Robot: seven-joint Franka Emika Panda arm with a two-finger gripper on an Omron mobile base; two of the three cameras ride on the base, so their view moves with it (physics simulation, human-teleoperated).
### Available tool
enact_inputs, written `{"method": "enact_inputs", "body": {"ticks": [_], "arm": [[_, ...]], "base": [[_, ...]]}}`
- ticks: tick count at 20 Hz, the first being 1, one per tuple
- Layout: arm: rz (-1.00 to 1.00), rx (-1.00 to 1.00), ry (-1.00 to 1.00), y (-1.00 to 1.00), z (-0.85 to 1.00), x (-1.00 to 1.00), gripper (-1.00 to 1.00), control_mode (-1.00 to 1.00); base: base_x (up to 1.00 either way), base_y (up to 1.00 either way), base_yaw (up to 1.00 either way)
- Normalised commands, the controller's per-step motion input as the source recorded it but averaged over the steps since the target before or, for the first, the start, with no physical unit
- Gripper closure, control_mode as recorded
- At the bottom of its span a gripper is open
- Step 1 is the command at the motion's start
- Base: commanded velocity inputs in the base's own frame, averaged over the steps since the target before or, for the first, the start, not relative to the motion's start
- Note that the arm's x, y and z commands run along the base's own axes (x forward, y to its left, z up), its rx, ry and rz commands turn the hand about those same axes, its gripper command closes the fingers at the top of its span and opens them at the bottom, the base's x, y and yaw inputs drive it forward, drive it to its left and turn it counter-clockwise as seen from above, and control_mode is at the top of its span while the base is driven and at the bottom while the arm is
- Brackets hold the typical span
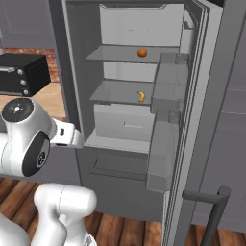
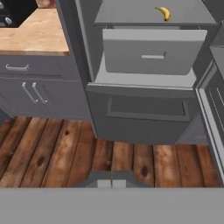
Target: Retrieve the tangerine and banana from the fridge and place them into the bowl on the dining table.
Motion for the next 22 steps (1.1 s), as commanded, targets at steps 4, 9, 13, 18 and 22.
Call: {"method": "enact_inputs", "body": {"ticks": [4, 9, 13, 18, 22], "arm": [[0.01, 0.00, 0.00, 0.08, -0.34, -0.02, 1.00, -1.00], [0.00, -0.02, 0.00, 0.11, -0.31, -0.03, -1.00, -1.00], [-0.01, 0.00, 0.00, 0.00, -0.21, -0.01, -1.00, -1.00], [-0.02, 0.00, 0.00, 0.00, -0.20, 0.00, -1.00, -1.00], [-0.02, 0.00, 0.00, 0.00, -0.16, 0.00, -1.00, -1.00]], "base": [[0.00, 0.00, 0.00], [0.00, 0.00, 0.00], [0.00, 0.00, 0.00], [0.00, 0.00, 0.00], [0.00, 0.00, 0.00]]}}
